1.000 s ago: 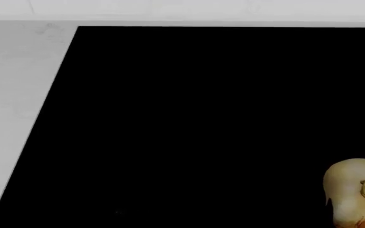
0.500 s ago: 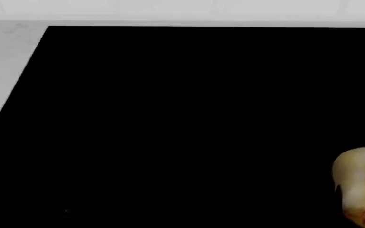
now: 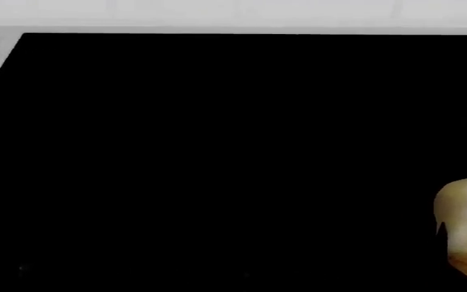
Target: Pick the ginger from the plate and place it in the pan.
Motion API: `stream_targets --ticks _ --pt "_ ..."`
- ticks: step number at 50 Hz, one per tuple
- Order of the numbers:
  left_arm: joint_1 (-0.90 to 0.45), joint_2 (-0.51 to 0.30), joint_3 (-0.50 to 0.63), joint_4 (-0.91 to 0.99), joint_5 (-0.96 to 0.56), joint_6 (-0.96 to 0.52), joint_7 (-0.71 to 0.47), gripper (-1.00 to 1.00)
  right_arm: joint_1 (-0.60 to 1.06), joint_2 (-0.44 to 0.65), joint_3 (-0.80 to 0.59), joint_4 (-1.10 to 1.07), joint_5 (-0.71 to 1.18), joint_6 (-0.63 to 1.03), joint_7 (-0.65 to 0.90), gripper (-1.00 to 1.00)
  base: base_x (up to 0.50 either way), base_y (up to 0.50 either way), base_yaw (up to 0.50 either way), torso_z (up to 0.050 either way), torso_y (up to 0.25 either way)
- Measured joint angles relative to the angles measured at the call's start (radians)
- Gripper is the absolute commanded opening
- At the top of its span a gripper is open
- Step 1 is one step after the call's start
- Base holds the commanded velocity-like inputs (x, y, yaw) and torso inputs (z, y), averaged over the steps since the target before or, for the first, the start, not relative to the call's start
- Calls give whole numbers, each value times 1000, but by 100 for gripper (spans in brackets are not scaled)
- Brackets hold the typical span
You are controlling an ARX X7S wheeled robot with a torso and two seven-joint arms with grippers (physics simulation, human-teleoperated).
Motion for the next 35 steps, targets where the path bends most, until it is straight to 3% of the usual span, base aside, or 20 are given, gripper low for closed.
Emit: stream_targets --ticks 35 --pt "0 -11 -3 -10 -20 23 -3 100 43 0 70 104 132 34 -85 -100 0 -216 0 0 0"
